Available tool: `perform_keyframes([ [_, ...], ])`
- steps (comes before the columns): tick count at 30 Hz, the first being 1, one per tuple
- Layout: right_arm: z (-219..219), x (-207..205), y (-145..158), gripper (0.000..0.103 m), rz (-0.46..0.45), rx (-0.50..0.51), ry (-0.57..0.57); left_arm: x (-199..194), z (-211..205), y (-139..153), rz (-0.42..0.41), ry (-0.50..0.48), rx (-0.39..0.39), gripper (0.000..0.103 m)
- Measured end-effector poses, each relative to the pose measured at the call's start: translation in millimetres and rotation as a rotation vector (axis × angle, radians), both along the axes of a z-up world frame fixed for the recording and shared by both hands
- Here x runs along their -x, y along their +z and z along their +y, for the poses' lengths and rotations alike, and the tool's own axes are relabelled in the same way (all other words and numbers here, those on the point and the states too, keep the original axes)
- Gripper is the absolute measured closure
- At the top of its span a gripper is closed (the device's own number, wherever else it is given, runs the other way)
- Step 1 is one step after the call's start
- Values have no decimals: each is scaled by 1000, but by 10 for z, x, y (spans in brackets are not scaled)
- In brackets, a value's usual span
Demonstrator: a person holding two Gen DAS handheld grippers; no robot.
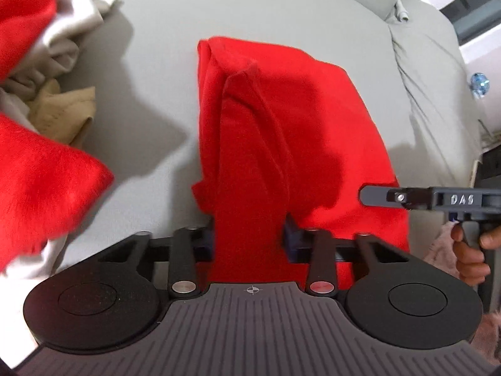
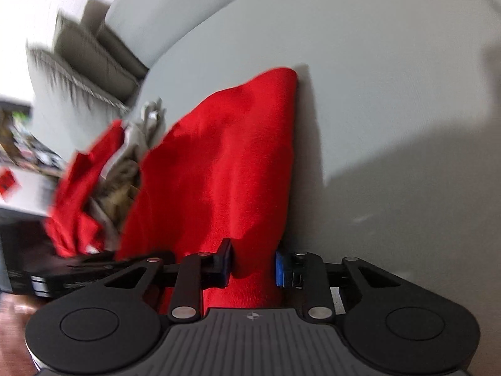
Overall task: Fold clothes
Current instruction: 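Lift the folded sweater with both grippers and carry it onto the sofa chaise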
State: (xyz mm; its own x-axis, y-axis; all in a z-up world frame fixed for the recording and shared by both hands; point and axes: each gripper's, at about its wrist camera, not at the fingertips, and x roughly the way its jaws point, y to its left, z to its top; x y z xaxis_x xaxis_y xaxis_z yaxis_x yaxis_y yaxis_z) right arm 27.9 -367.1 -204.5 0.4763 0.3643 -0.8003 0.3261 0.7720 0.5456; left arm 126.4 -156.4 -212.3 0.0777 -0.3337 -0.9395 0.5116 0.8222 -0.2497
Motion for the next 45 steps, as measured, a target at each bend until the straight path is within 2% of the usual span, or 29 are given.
perform_keyframes([
  [2,137,-34,126,82,-6,98,28,115,-109,57,-64,-29,-37,74],
  [4,349,-18,347,83,-37,239,77,346,-307,180,-176,-73,-102,75],
  [7,432,118,533,84,-71,363,99,565,-402,326,-238,-103,-101,75],
  [12,76,461,667,84,-95,407,39,827,-791,507,-314,-165,-95,75],
  [18,-534,752,786,84,-93,452,-57,940,-1540,630,-338,-242,-82,75],
  [23,-1167,831,812,84,-63,484,-145,1015,-2484,631,-372,-342,-74,74],
  [26,-1540,862,808,84,-44,501,-186,1018,-2898,601,-377,-374,-61,74],
  [28,-1878,878,823,84,-31,518,-223,990,-3420,570,-367,-398,-34,75],
  [30,-2335,896,882,84,-19,552,-270,928,-3788,562,-354,-401,-4,75],
  [35,-3038,926,1050,84,-11,642,-325,860,-4663,643,-366,-433,85,75],
  [39,-3684,992,1089,84,25,681,-382,819,-5081,585,-348,-445,130,75],
  [43,-3950,1026,957,84,67,681,-413,769,-5449,316,-300,-463,136,73],
  [45,-4050,1027,825,83,88,672,-437,725,-5530,180,-273,-450,115,66],
])
